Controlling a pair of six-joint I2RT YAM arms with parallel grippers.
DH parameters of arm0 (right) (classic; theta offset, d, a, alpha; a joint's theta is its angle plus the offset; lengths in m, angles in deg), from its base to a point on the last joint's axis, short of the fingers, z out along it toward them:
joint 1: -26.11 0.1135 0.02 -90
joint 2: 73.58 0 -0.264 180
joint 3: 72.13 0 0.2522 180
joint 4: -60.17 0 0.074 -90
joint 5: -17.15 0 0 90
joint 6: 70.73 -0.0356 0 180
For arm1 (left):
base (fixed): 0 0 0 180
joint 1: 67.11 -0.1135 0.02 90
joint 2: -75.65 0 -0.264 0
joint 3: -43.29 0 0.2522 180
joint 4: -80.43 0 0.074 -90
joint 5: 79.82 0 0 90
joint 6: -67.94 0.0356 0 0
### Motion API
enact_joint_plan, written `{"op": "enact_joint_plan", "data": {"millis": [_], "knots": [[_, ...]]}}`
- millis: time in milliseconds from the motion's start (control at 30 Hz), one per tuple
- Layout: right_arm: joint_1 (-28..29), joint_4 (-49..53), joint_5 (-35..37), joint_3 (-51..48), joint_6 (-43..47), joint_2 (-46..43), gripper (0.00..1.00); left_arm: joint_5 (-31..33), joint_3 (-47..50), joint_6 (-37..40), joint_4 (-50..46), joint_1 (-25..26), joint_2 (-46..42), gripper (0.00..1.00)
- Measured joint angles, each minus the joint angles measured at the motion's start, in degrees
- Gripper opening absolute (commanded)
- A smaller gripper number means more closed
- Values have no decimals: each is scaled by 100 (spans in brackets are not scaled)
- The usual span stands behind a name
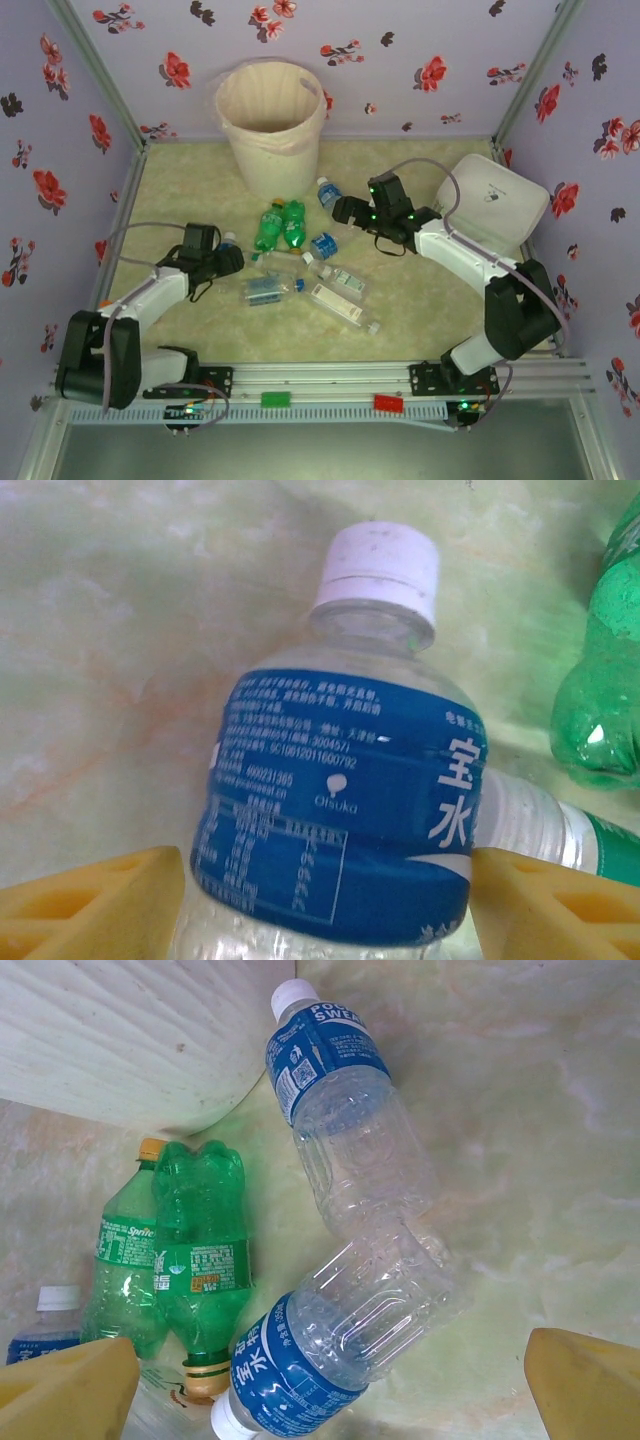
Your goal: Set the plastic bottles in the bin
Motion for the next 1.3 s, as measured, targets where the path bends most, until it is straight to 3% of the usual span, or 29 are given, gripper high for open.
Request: {"op": "enact_joint_plan", "data": {"millis": [533,1100,1300], "knots": [[7,-17,192,-302,17,-378,100,7,-151,-7,138,0,761,79],[4,-184,481,-951,50,-1290,100,90,-396,-144,315,-11,953,57],[4,-162,599,-1043,142,-1637,100,264,-850,-37,-83,-87,407,46]]}}
